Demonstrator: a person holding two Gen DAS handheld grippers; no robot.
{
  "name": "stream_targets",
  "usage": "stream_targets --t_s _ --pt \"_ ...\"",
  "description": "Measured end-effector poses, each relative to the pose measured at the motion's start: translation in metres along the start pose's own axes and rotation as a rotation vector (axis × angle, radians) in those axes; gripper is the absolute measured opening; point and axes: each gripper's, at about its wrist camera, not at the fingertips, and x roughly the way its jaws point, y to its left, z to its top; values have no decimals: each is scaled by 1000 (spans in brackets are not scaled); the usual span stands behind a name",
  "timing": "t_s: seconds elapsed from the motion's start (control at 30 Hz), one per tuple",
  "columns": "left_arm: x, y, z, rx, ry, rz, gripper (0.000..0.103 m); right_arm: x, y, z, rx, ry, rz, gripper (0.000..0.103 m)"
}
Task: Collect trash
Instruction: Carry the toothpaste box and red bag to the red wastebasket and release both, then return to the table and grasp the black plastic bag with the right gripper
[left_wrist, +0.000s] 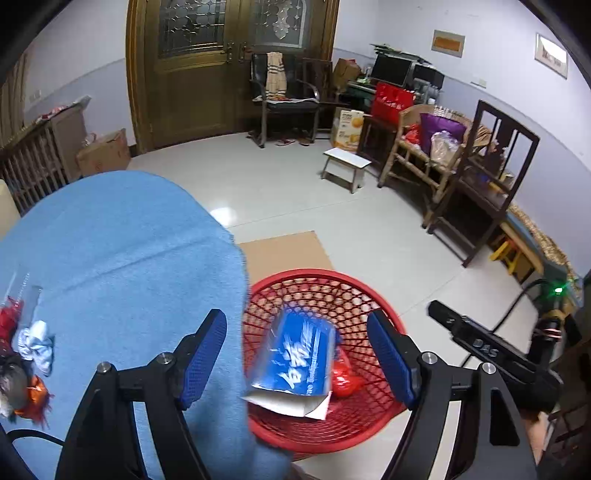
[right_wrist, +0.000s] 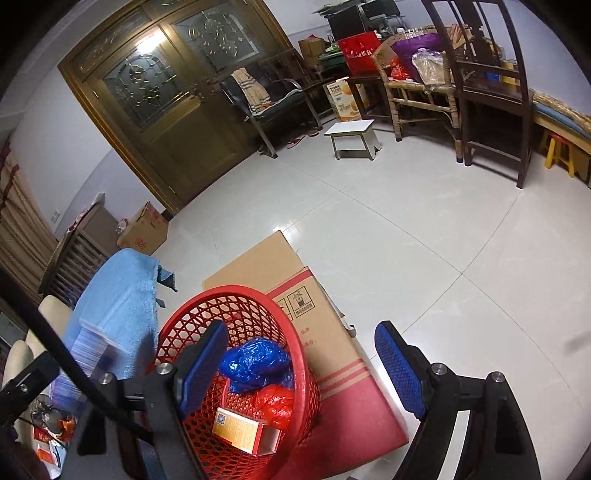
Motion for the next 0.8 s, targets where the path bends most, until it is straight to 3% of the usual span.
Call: stream_targets --t_s 0.23,0.4,0.8 --pt "-31 44 -9 -87 -56 38 79 -4 6 -2 -12 -9 8 84" --pt "-60 88 -33 -183 -81 86 79 -4 24 -4 -45 -7 23 84" --pt "-117 176 -113 -417 -105 241 79 -2 116 -31 -212 24 118 84"
